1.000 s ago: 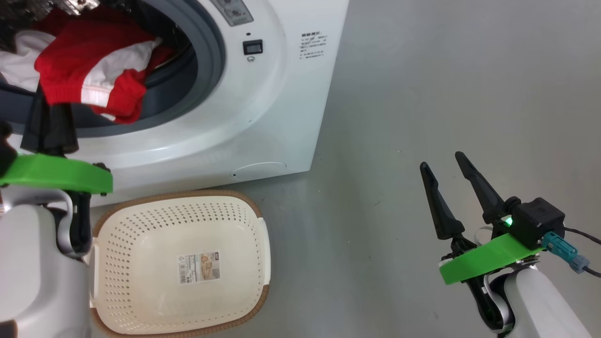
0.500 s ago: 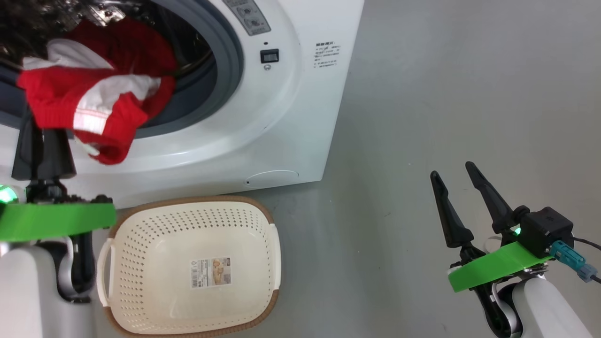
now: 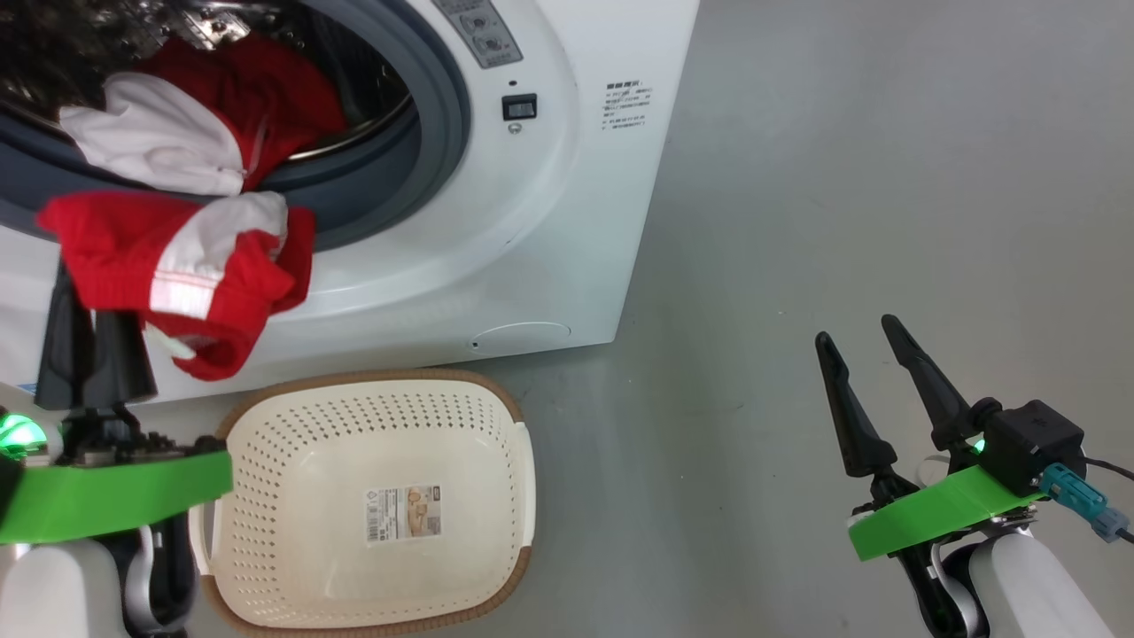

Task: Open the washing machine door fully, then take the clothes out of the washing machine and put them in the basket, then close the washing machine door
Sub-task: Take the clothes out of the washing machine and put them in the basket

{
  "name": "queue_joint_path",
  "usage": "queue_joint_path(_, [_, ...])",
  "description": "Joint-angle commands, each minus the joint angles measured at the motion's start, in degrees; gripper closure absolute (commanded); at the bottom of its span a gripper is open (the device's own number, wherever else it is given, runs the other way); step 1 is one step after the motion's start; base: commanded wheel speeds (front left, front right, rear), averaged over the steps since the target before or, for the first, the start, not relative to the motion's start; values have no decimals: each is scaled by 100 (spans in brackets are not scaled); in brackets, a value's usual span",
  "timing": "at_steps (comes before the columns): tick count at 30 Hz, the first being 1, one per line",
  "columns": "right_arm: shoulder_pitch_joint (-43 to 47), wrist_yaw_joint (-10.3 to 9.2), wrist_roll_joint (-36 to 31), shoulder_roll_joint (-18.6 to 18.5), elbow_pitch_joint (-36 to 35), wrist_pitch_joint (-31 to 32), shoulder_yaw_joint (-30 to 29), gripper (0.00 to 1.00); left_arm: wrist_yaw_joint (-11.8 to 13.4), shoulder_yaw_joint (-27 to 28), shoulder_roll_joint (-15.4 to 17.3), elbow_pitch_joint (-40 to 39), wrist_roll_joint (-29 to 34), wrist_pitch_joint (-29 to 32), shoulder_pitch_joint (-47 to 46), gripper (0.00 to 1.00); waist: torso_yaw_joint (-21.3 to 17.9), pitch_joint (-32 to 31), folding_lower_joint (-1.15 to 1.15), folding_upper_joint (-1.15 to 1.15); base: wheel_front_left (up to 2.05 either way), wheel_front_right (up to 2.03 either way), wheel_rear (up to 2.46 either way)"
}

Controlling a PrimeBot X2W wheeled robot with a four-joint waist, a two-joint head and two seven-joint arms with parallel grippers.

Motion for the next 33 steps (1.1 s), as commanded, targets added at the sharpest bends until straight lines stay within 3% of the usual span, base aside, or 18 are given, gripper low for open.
queue_joint_path(1, [19, 35, -59, -46, -149, -37, 103, 0, -31, 147, 113, -114, 49, -26, 55, 100, -4, 12, 0, 0, 0, 0, 0])
queue_joint_path(17, [-164, 35, -55, -15, -173, -37, 121, 0, -32, -87, 9, 916, -261, -26, 728, 100, -72, 309, 0, 0, 0, 0, 0])
queue_joint_path(33, [-410, 35, -66, 110, -199, -37, 217, 0, -32, -256, 8, 2775, 273, -26, 405, 100, -241, 913, 0, 0, 0, 0, 0])
